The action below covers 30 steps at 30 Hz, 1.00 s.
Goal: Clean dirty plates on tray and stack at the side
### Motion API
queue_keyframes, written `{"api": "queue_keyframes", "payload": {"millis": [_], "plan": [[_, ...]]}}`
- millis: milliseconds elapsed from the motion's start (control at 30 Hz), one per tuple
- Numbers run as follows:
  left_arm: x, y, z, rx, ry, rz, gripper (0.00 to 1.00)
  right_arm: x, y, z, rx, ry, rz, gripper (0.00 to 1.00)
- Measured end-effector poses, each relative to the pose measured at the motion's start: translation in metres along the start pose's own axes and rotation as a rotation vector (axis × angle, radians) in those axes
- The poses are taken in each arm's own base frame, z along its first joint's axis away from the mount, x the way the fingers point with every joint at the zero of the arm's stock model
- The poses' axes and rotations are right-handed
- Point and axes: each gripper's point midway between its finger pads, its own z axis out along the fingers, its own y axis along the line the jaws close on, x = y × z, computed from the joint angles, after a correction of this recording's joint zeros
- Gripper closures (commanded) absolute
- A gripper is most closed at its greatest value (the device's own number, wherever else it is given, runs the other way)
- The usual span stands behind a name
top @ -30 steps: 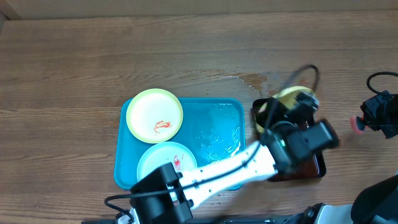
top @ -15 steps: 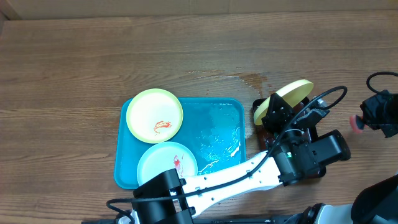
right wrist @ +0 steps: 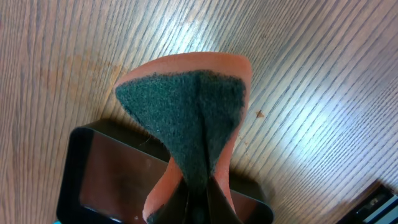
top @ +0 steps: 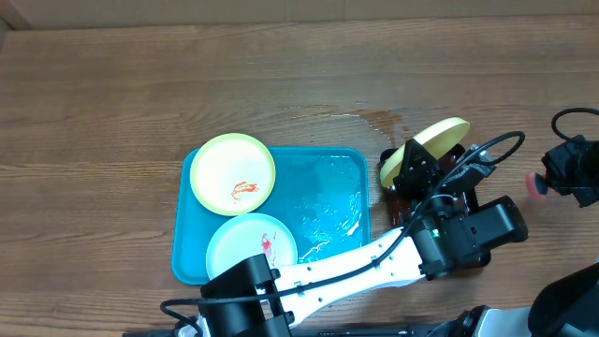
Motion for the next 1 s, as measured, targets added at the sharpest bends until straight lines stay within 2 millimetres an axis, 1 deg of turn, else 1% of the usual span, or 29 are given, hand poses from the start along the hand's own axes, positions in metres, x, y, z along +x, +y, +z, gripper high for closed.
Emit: {"api": "queue_keyframes", "payload": {"millis": [333, 433, 567, 633, 700, 833, 1000], "plan": [[0.001, -0.002, 0.000, 0.010, 0.003, 0.008, 0.96, 0.000, 0.000, 0.000, 0.000, 0.001, -0.002, 0.96], [0.013, -0.013, 0.000, 0.085, 0.032, 0.049, 0.96, 0.000, 0.000, 0.000, 0.001, 0.002, -0.003, 0.96], [0.039, -0.028, 0.001, 0.193, 0.116, 0.046, 0.96, 0.001, 0.000, 0.000, 0.002, 0.003, -0.009, 0.96], [0.053, -0.031, 0.006, 0.232, 0.173, 0.016, 0.96, 0.001, 0.000, 0.000, 0.001, 0.002, -0.010, 0.96], [0.061, -0.031, 0.014, 0.251, 0.217, -0.028, 0.96, 0.001, 0.000, 0.000, 0.001, 0.002, -0.012, 0.96], [0.072, -0.035, 0.030, 0.302, 0.289, -0.124, 0.96, 0.000, 0.000, 0.000, 0.000, 0.001, -0.014, 0.96], [0.082, -0.048, 0.039, 0.416, 0.373, -0.214, 0.96, 0.001, 0.001, 0.000, -0.004, 0.005, -0.019, 0.96]]}}
